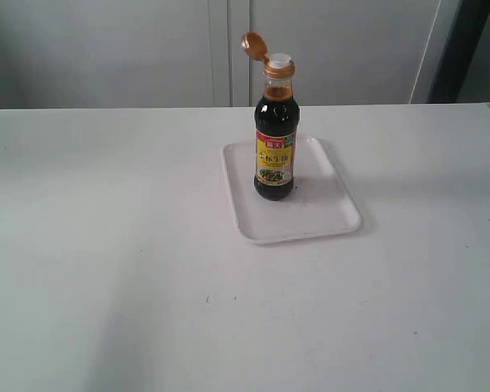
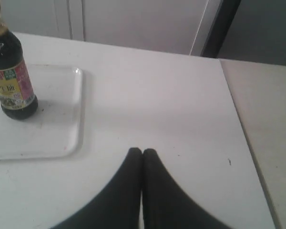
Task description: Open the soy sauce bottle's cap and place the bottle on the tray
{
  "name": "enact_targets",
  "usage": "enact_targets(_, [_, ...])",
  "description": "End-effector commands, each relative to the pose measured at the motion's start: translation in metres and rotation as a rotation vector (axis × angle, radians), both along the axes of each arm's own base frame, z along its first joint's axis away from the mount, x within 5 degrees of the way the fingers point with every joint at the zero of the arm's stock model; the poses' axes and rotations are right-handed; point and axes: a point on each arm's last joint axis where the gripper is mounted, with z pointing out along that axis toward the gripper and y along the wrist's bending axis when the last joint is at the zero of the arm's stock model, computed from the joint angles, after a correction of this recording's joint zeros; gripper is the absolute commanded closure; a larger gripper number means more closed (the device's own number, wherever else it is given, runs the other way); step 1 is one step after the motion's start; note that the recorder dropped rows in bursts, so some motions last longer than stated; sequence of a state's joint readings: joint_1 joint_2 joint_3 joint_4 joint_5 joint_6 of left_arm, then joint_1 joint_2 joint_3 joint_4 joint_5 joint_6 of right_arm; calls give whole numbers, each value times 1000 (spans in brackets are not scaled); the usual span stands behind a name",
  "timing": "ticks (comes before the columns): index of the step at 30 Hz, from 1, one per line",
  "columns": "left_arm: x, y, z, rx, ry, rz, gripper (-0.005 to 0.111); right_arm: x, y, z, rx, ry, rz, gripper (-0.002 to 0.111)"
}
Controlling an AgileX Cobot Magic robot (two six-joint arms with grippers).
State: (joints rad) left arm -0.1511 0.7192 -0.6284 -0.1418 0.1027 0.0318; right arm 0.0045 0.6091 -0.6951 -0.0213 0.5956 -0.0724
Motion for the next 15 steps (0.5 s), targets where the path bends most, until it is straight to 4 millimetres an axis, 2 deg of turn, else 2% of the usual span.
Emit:
enact_targets(1, [-13, 2, -3, -32, -26, 4, 107, -18, 0, -4, 16, -88, -4, 108])
enact_targets(15, [-48, 8, -22, -45, -127, 11, 107, -48, 1, -34, 33, -272, 1, 108])
